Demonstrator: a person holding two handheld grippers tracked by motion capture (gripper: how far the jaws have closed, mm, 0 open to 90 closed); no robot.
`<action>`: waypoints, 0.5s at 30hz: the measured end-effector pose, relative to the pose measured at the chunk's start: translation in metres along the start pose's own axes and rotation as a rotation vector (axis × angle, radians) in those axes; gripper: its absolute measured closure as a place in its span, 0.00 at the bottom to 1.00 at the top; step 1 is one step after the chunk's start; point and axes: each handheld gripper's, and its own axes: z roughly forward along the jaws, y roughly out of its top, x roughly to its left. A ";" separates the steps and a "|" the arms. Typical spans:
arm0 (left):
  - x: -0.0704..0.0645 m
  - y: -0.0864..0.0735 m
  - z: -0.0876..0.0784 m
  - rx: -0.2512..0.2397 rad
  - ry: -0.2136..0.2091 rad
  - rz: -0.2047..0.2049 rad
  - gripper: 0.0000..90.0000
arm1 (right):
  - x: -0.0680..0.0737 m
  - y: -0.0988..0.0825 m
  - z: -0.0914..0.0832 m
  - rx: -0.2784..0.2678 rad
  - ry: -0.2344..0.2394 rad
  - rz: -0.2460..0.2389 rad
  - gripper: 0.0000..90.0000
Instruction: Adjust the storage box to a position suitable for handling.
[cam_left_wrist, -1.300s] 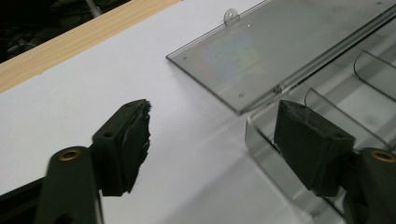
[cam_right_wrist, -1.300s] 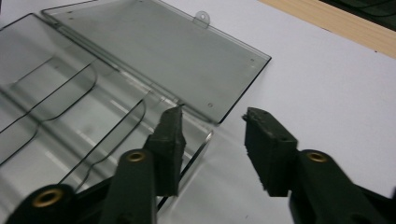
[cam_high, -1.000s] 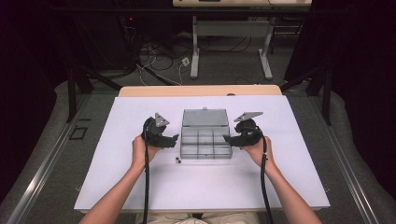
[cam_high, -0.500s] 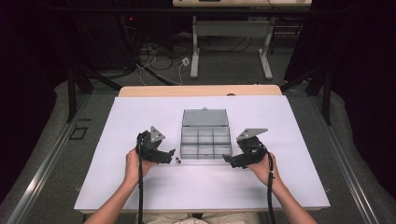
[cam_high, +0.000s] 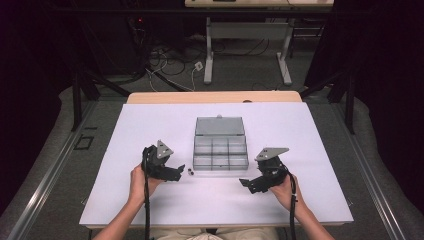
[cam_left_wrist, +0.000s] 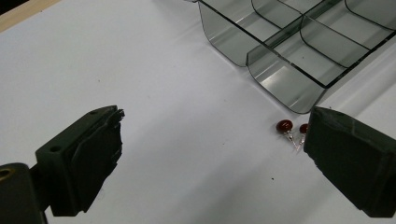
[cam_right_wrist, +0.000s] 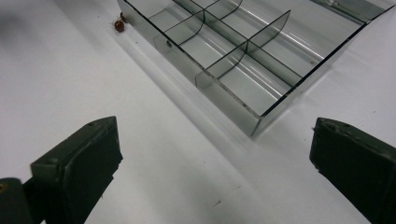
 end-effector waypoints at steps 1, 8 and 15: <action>-0.001 0.000 -0.001 0.001 0.001 -0.004 0.05 | 0.001 -0.001 0.000 -0.007 0.000 -0.007 0.01; -0.003 -0.004 -0.003 0.009 -0.001 -0.010 0.04 | 0.010 -0.007 -0.007 0.005 0.005 -0.030 0.00; -0.006 -0.004 -0.001 0.016 -0.001 -0.002 0.04 | 0.015 -0.012 -0.011 0.011 0.014 -0.046 0.00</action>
